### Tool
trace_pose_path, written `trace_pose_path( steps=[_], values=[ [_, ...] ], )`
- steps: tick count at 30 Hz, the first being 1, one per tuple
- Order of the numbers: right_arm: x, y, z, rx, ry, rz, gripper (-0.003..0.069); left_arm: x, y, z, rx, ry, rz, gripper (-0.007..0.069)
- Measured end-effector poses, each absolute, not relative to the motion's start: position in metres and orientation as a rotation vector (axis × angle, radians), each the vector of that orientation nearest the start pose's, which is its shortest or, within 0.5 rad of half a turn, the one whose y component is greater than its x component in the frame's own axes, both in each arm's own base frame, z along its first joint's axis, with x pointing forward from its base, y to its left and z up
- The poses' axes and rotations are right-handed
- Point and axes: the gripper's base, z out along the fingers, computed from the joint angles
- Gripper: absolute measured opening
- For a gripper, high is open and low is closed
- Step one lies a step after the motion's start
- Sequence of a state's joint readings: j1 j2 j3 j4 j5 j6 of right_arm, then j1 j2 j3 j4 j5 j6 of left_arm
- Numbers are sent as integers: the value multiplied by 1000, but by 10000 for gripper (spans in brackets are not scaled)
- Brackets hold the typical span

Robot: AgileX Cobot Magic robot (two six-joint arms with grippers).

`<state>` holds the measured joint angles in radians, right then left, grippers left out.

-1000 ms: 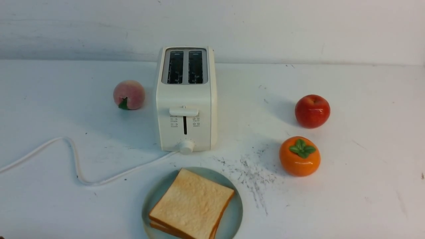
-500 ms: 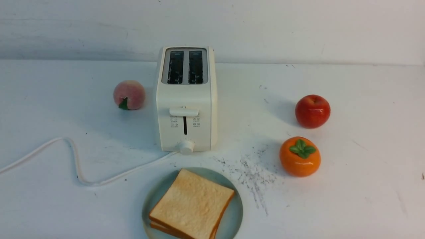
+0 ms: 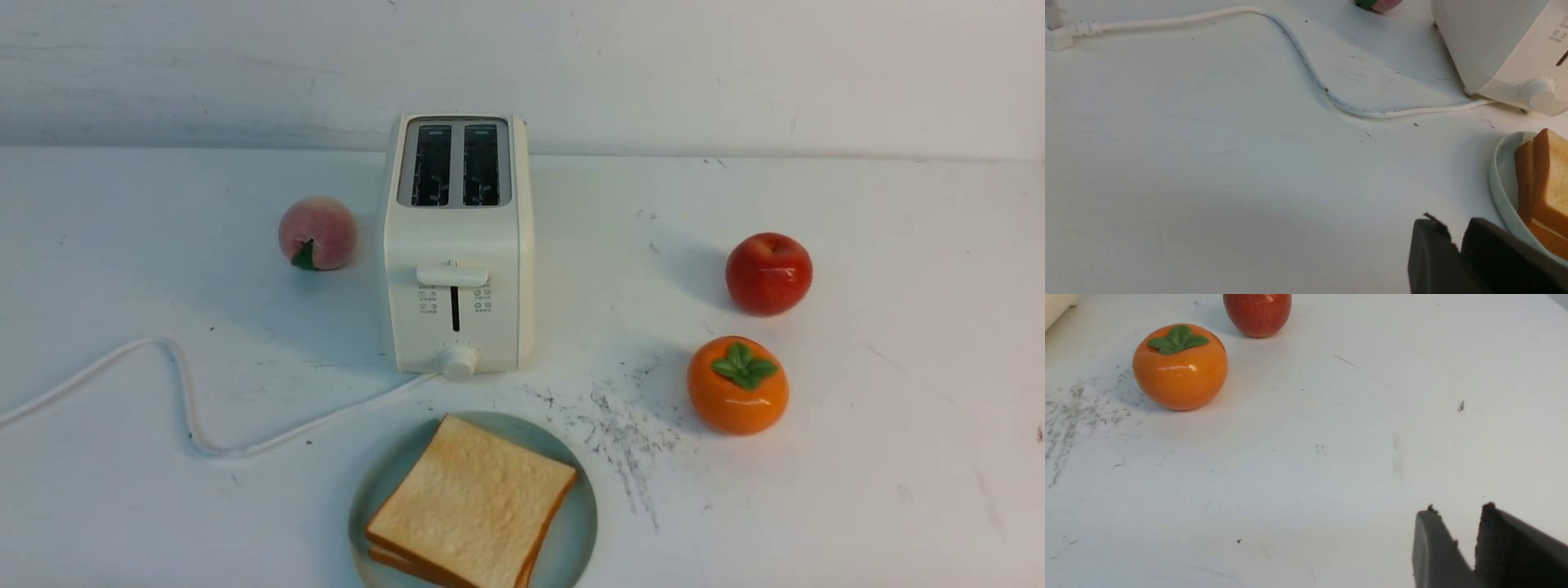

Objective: Take toasted bread from bread machine on white table place on plate.

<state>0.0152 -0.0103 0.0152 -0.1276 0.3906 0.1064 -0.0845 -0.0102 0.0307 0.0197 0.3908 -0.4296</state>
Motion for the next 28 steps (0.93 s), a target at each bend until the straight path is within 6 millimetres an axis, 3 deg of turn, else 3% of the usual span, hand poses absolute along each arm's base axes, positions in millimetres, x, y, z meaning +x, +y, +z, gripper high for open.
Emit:
trace_pose_path(
  steps=[28],
  values=[
    [52,-4,174,8,1876,-43,221,52,-4,168,-316,1882,-330,125]
  ],
)
